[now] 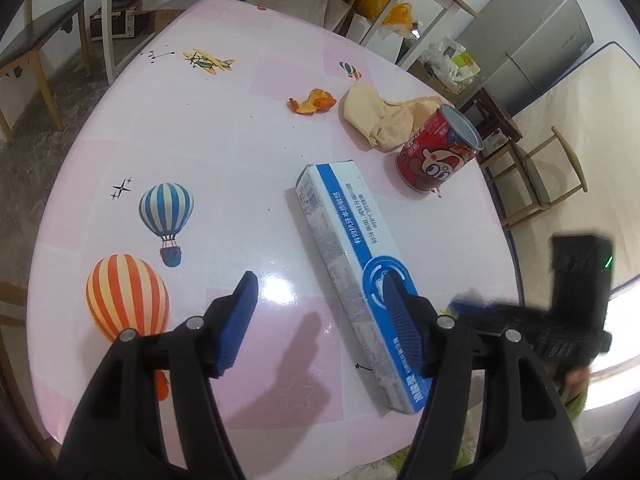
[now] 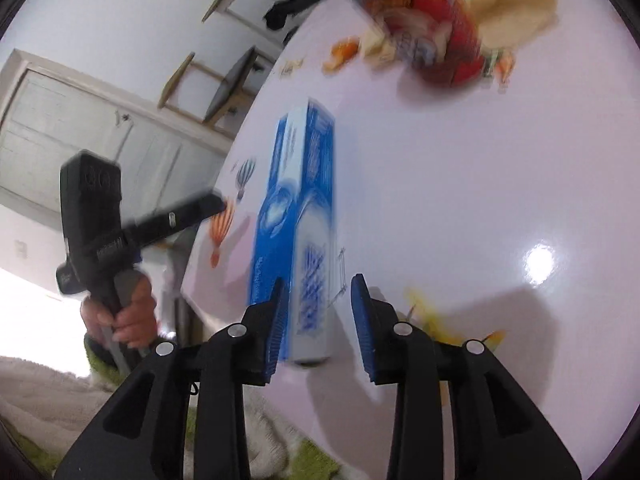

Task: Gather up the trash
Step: 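Push the blue-white toothpaste box aside with the right tool and approach the red can, then grasp the red can with the right tool and lift it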

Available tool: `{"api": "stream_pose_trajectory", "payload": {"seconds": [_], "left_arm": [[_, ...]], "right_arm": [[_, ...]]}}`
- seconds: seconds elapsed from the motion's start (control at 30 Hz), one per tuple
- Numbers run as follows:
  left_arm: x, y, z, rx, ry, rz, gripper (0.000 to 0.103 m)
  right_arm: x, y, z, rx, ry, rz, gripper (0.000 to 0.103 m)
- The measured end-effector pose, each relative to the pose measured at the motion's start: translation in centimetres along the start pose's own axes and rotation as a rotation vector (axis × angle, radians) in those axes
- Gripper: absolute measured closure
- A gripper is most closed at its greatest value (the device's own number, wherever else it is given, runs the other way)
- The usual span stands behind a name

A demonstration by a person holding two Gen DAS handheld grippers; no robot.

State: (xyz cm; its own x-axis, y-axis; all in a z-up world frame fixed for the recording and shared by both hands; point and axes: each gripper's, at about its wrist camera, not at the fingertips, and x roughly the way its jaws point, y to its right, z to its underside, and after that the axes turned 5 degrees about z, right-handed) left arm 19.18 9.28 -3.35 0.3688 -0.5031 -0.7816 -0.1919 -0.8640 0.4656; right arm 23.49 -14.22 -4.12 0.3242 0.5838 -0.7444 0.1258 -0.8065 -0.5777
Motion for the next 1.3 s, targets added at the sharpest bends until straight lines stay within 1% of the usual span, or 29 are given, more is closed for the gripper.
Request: {"api": "stream_pose_trajectory", "payload": {"seconds": [0.07,0.1,0.13,0.17,0.23,0.3,0.4,0.47,0.5,0.53,0.6,0.67,0.73,0.77,0.8,0.83,0.87,0.93,1.03,1.07,1.1,1.2,1.23,1.3], "left_arm": [[0.2,0.3,0.0,0.013,-0.001,-0.005,0.042],[0.3,0.5,0.1,0.020,-0.001,-0.008,0.041],[0.4,0.8,0.1,0.028,0.000,-0.008,0.039],[0.5,1.1,0.1,0.034,0.003,-0.008,0.038],[0.6,1.6,0.1,0.044,0.007,-0.007,0.038],[0.6,2.2,0.1,0.053,0.008,0.000,0.038],[0.6,3.3,-0.1,0.076,0.011,0.009,0.037],[0.6,4.1,-0.3,0.100,0.020,0.005,0.037],[0.5,4.5,-0.3,0.112,0.024,0.007,0.037],[0.5,4.8,-0.4,0.119,0.026,0.011,0.037],[0.6,5.4,-0.5,0.132,0.023,0.021,0.037],[0.8,6.1,-0.6,0.152,0.020,0.029,0.037],[1.1,6.6,-0.7,0.169,0.018,0.032,0.037],[1.2,6.9,-0.7,0.177,0.017,0.036,0.037],[1.4,7.1,-0.7,0.183,0.015,0.040,0.037],[1.5,7.2,-0.6,0.185,0.012,0.042,0.037],[1.7,7.4,-0.6,0.188,0.006,0.048,0.037],[2.3,7.7,-0.4,0.193,-0.005,0.056,0.037],[2.9,8.3,-0.1,0.207,-0.020,0.064,0.037],[3.1,8.5,0.1,0.212,-0.025,0.063,0.037],[3.2,8.7,0.2,0.218,-0.029,0.061,0.037],[3.4,8.9,0.5,0.230,-0.030,0.051,0.037],[3.4,9.0,0.6,0.231,-0.029,0.048,0.037],[3.3,8.9,0.7,0.228,-0.027,0.043,0.037]], "right_arm": [[-2.2,0.0,-2.2,0.001,0.117,0.102,0.046],[-2.8,-0.3,-3.0,-0.012,0.154,0.138,0.042],[-3.5,-1.0,-4.3,-0.049,0.218,0.215,0.033],[-3.8,-1.5,-5.4,-0.081,0.260,0.281,0.027],[-3.4,-2.8,-7.5,-0.161,0.309,0.396,0.026],[-2.3,-3.7,-9.3,-0.228,0.325,0.456,0.024],[0.3,-4.1,-11.2,-0.294,0.296,0.556,0.024],[0.8,-3.9,-11.6,-0.304,0.279,0.598,0.025],[0.9,-3.5,-11.5,-0.296,0.277,0.603,0.029],[0.8,-3.3,-11.4,-0.279,0.272,0.583,0.039],[-0.1,-2.5,-11.3,-0.218,0.278,0.537,0.039],[-0.8,-2.3,-10.4,-0.173,0.276,0.483,0.039],[-2.3,-1.3,-9.0,-0.084,0.273,0.380,0.039],[-3.3,-0.2,-8.2,-0.014,0.266,0.279,0.039],[-3.7,0.7,-7.7,0.045,0.254,0.200,0.039],[-4.0,2.5,-6.7,0.141,0.222,0.081,0.039],[-4.0,4.2,-5.8,0.226,0.187,-0.013,0.039],[-3.8,6.5,-3.9,0.337,0.142,-0.106,0.039],[-3.9,8.2,-1.5,0.398,0.124,-0.151,0.039],[-4.2,8.5,-0.9,0.411,0.124,-0.146,0.039],[-4.4,8.6,-0.7,0.409,0.128,-0.115,0.038],[-5.9,7.7,-0.2,0.323,0.144,0.110,0.036],[-6.3,7.2,-0.1,0.296,0.151,0.153,0.033],[-7.1,6.2,-0.2,0.244,0.170,0.232,0.032]]}}
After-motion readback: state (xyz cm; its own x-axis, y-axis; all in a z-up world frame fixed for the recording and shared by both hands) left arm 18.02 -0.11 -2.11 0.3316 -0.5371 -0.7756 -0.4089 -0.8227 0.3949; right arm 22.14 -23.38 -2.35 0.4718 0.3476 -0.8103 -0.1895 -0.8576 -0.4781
